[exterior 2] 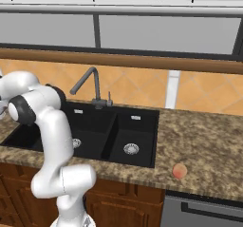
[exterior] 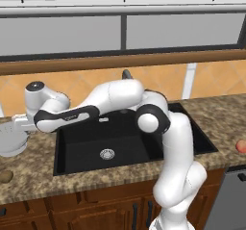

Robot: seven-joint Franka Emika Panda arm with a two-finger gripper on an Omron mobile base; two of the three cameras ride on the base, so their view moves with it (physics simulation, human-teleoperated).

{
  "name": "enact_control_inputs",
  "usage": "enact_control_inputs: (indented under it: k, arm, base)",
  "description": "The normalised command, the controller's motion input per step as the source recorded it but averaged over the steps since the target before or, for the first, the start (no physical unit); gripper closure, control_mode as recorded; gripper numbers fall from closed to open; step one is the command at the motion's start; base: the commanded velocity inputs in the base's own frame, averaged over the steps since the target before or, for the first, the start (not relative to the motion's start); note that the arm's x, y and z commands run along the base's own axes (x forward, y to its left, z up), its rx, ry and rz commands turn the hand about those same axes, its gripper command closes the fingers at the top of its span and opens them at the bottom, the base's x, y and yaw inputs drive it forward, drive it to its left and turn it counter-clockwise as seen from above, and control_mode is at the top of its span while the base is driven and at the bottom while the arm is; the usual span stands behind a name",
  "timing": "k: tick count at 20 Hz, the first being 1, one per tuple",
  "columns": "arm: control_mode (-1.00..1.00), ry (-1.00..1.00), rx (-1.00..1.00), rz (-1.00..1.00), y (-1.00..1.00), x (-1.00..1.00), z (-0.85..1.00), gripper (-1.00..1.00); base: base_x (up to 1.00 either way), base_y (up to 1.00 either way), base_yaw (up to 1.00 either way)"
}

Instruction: Put the colander in the sink, put the kiwi, peach in the colander, and turn on the sink faucet and pour water over the colander.

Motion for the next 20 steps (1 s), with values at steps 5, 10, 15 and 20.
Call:
enact_control_inputs:
  k: [5, 10, 15, 20]
  arm:
    - [-1.00, 0.00, 0.00, 0.00, 0.05, 0.20, -0.20, -1.00]
    - [-1.00, 0.00, 0.00, 0.00, 0.05, 0.15, -0.22, -1.00]
    - [-1.00, 0.00, 0.00, 0.00, 0.05, 0.09, -0.24, -1.00]
    - [-1.00, 0.00, 0.00, 0.00, 0.10, 0.12, -0.15, -1.00]
  base:
    - [0.00, 0.00, 0.00]
    - [0.00, 0.00, 0.00]
    - [0.00, 0.00, 0.00]
    - [0.00, 0.00, 0.00]
